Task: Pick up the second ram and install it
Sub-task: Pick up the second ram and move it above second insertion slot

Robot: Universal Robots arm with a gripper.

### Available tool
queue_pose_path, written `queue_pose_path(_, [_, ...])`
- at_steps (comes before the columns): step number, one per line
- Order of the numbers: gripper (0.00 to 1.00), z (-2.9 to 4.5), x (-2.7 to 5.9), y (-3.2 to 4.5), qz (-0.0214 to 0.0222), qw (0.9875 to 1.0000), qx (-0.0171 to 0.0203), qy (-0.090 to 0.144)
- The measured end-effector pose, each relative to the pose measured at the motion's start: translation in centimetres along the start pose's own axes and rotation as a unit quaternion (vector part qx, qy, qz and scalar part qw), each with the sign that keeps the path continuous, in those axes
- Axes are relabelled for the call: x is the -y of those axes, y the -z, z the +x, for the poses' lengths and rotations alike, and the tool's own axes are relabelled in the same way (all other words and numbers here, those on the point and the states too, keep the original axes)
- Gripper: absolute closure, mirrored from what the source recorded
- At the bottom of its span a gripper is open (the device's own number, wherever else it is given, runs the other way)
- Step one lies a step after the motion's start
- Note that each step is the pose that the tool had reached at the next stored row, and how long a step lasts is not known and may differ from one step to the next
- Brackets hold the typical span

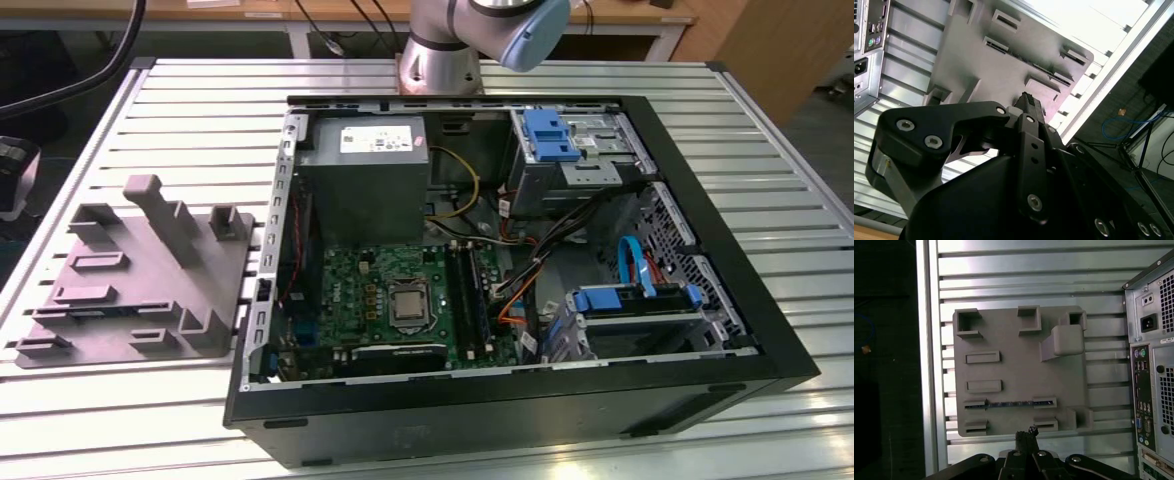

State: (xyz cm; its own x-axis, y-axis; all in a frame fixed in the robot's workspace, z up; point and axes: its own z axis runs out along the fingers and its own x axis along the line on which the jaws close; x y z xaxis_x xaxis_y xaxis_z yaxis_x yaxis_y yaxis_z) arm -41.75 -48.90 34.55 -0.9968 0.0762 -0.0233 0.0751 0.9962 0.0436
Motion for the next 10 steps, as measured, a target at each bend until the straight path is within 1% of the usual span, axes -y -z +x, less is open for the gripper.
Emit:
queue_pose_path(8, [0.90,0.00,0.00,-0.04,0.0000,1.0000,0.0000,0.000])
queue_pose_path(10, [0.90,0.00,0.00,-0.12,-0.0002,1.0000,-0.0001,0.004])
